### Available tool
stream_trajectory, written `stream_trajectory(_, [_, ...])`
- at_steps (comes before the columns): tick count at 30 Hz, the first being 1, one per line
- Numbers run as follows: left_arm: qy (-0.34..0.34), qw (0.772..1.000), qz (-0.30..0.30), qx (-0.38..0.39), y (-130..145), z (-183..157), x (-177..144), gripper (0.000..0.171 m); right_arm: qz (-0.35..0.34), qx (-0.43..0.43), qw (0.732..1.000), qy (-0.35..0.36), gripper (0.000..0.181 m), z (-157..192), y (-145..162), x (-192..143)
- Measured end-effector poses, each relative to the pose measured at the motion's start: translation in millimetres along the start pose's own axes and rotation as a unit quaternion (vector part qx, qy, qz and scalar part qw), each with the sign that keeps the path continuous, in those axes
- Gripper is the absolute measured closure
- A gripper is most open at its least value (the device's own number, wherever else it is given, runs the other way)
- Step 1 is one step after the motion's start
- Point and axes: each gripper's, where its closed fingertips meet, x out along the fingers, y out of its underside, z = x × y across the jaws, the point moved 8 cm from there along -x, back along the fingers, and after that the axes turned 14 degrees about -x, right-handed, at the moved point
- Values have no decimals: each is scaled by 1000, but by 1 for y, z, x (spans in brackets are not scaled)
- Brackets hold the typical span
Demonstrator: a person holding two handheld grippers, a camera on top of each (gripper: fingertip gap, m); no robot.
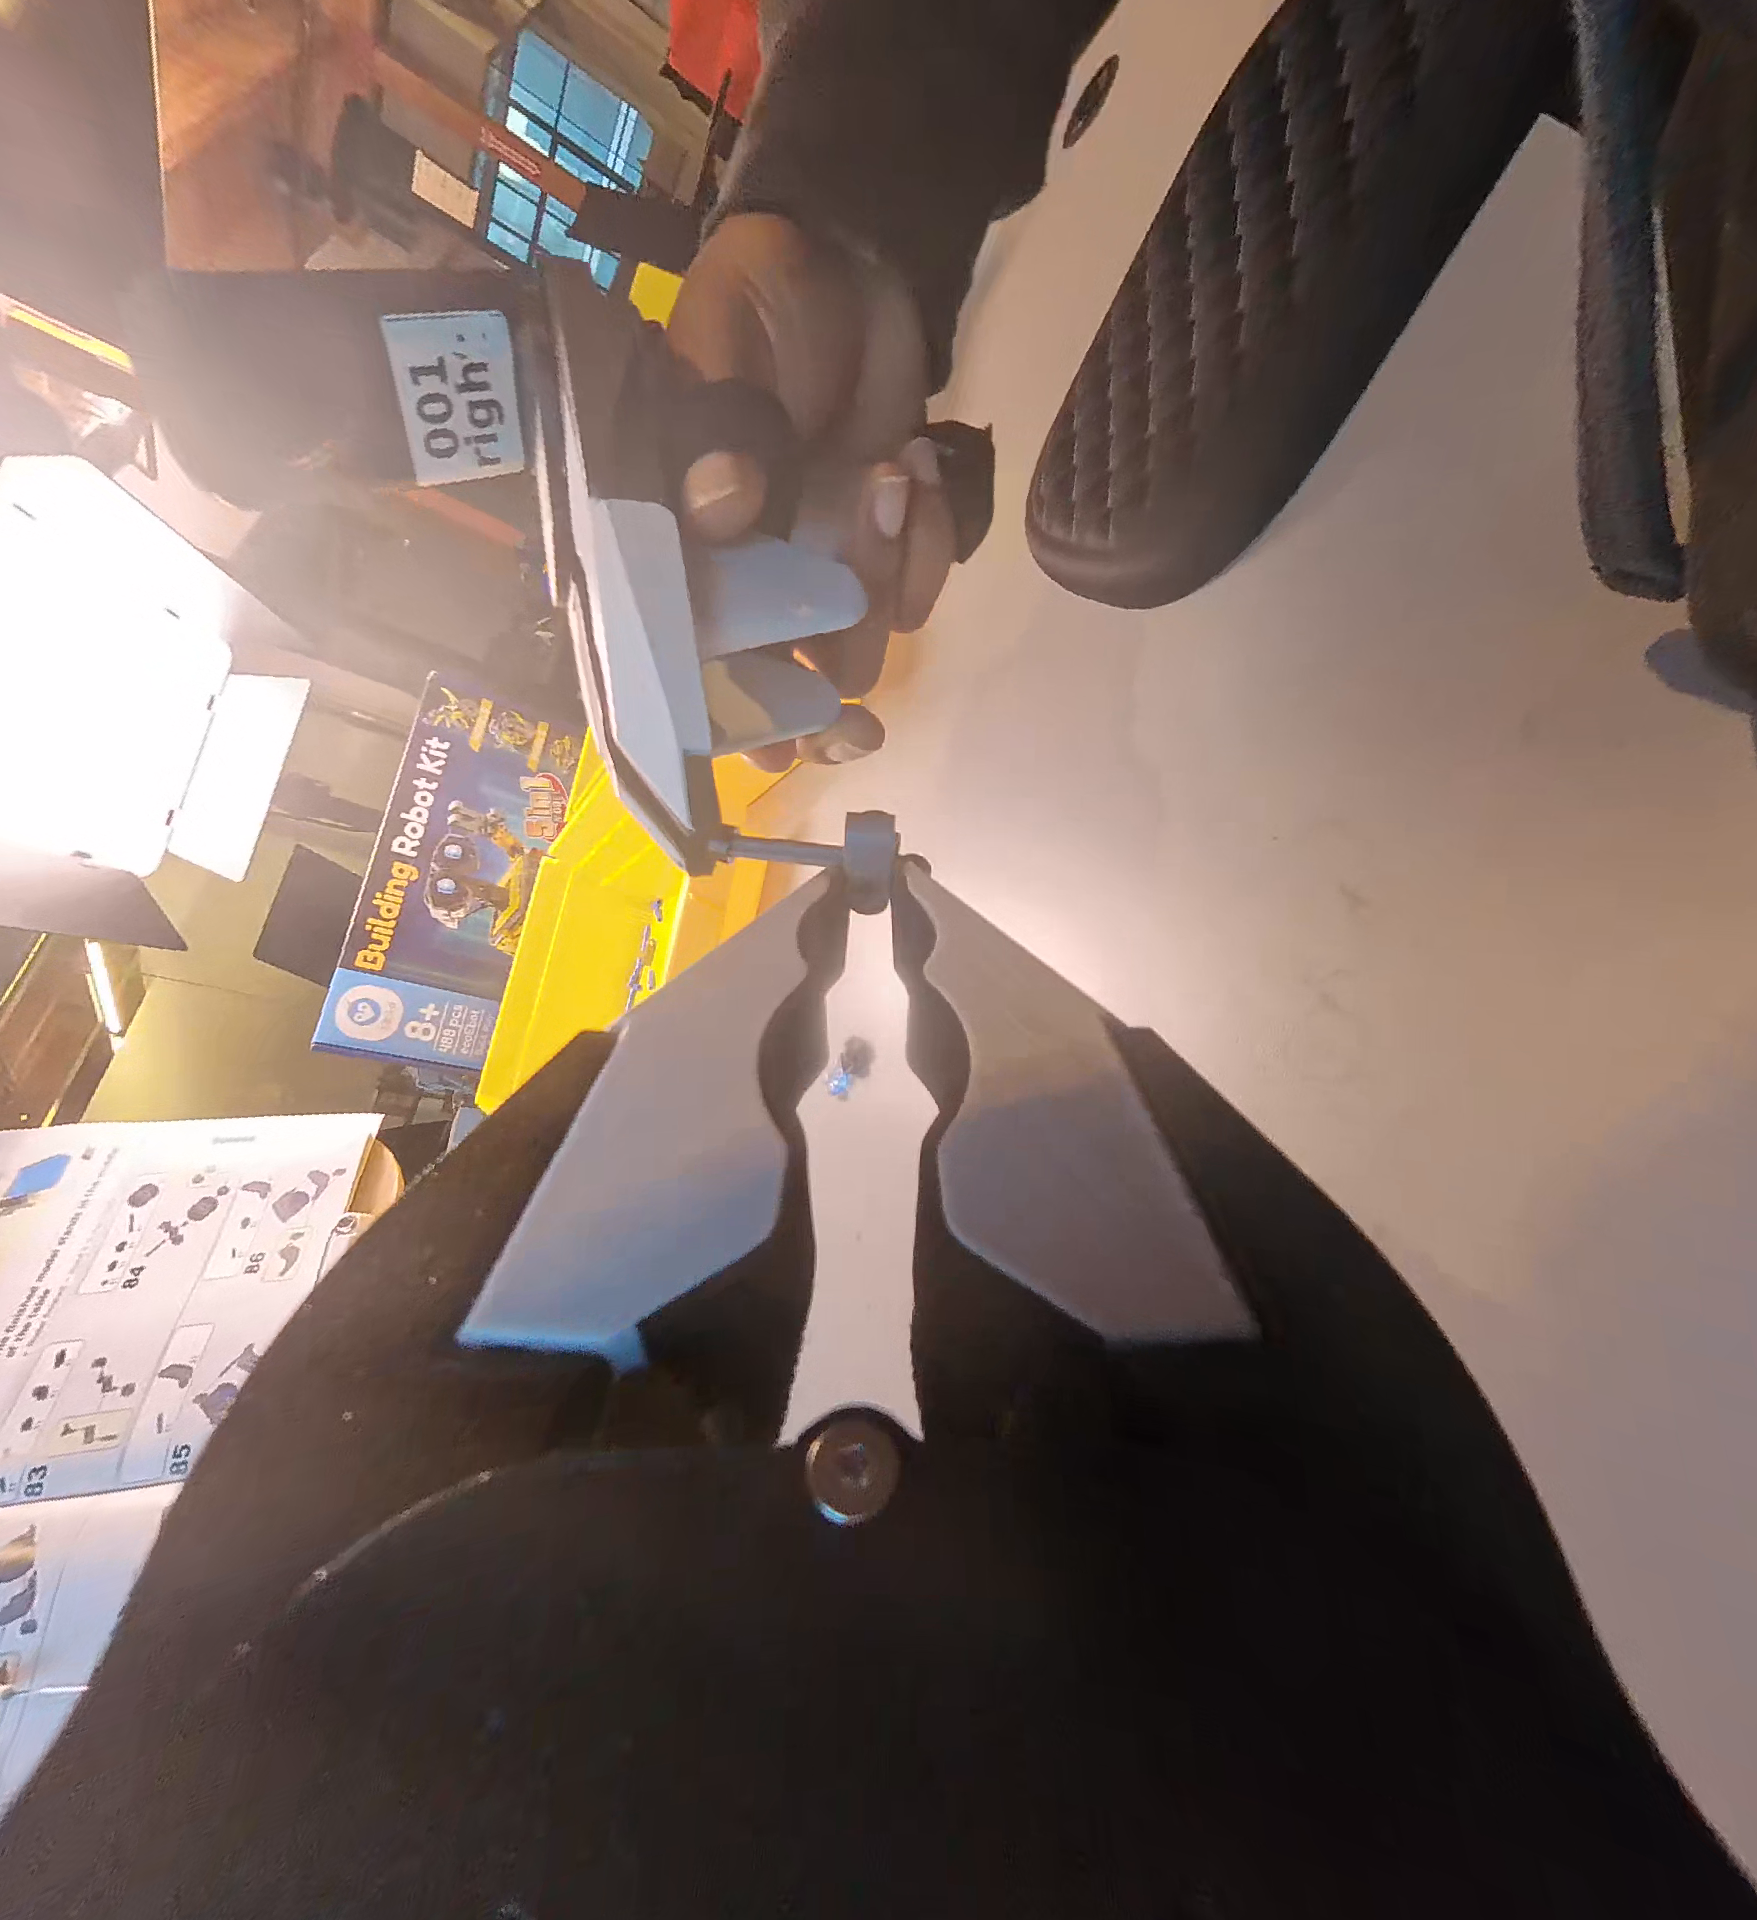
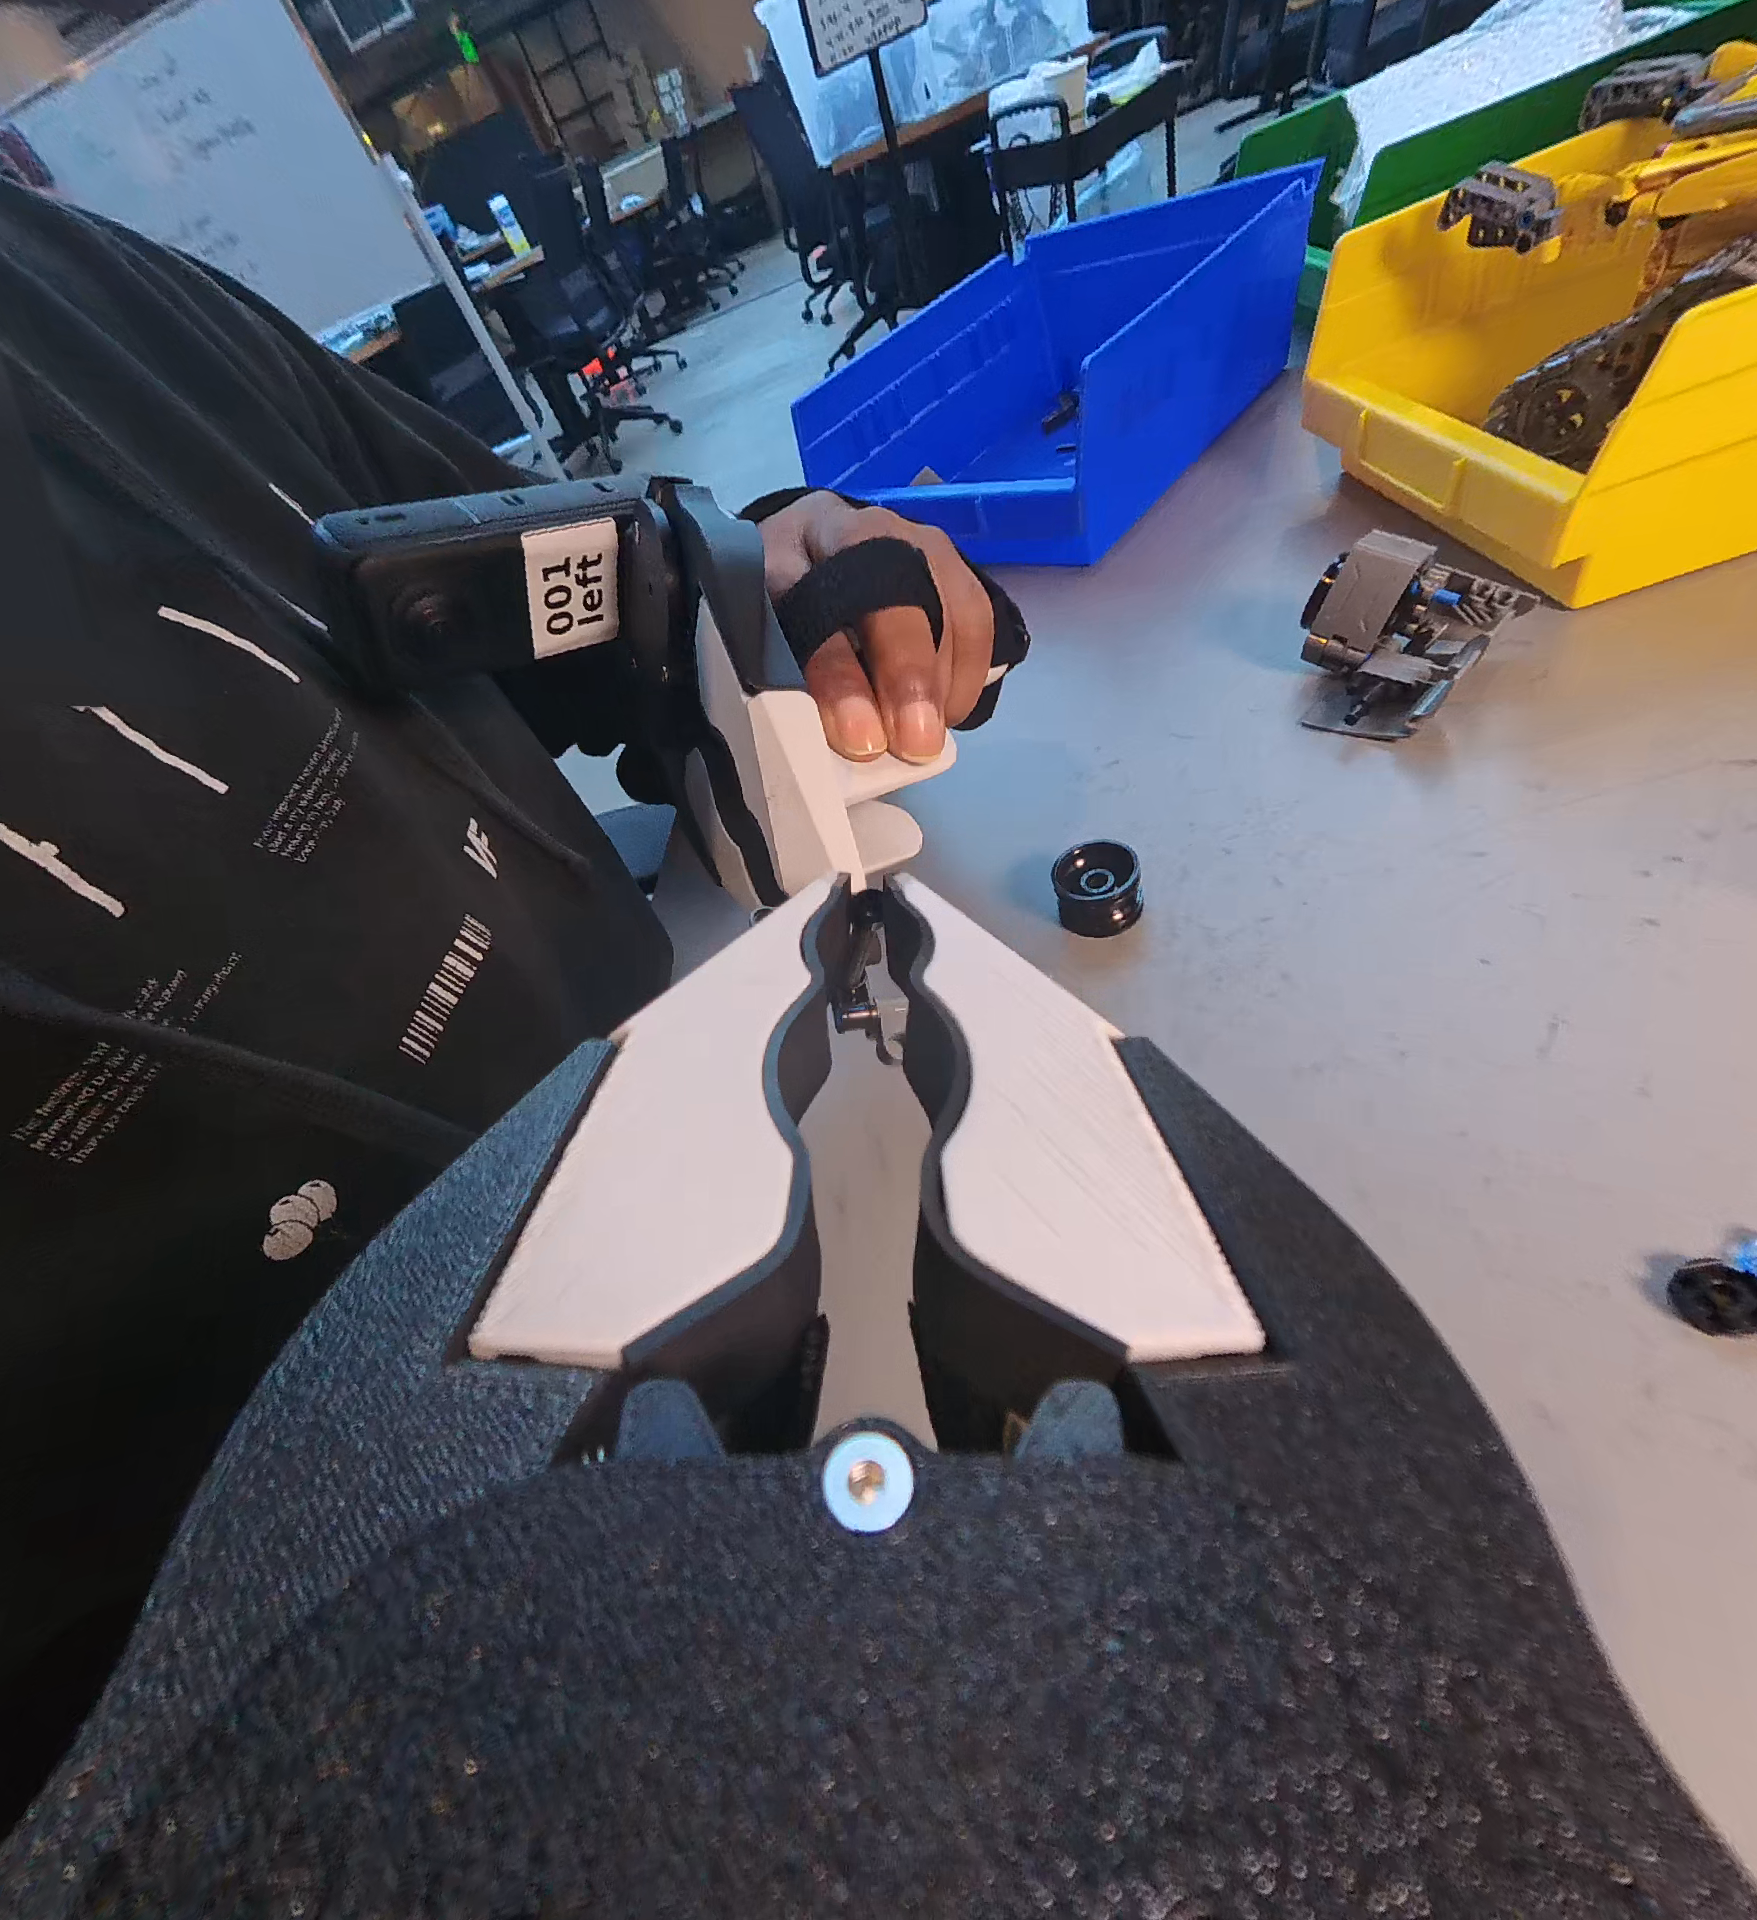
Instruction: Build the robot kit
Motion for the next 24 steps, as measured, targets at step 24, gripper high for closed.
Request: stream_trajectory(24, [75,992,0,-103,0,-7,-2,165,142,2,988,-63,174,-5,-3,9])
